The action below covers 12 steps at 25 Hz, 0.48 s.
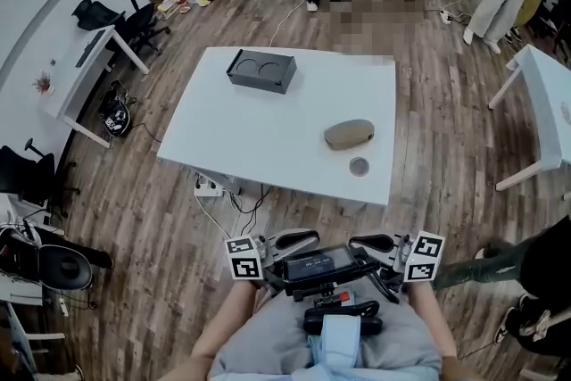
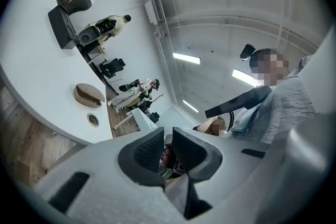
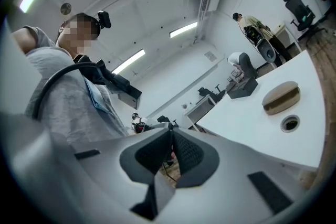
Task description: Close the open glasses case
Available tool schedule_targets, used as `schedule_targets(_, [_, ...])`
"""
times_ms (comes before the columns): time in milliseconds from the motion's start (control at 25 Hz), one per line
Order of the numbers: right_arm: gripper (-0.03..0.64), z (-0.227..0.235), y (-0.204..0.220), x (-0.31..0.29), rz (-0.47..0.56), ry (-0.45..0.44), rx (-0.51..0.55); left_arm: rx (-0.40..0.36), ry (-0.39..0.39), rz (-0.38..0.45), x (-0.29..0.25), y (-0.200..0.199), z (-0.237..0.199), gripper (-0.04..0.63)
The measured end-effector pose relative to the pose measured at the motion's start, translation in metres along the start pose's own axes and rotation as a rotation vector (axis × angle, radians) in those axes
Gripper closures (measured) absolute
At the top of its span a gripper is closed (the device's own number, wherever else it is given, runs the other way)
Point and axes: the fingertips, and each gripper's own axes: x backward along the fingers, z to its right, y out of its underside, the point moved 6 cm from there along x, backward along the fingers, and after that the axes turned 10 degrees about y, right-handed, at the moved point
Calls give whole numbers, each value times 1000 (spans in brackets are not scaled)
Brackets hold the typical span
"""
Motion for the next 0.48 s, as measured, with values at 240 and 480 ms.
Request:
schedule_targets(240, [578,4,1,-2,-19,-1,-19,15,-2,11,0,1,-3,539])
schedule_targets(480, [578,5,2,-3,-43,-21,-20,25,0,13,-4,2,-5,540])
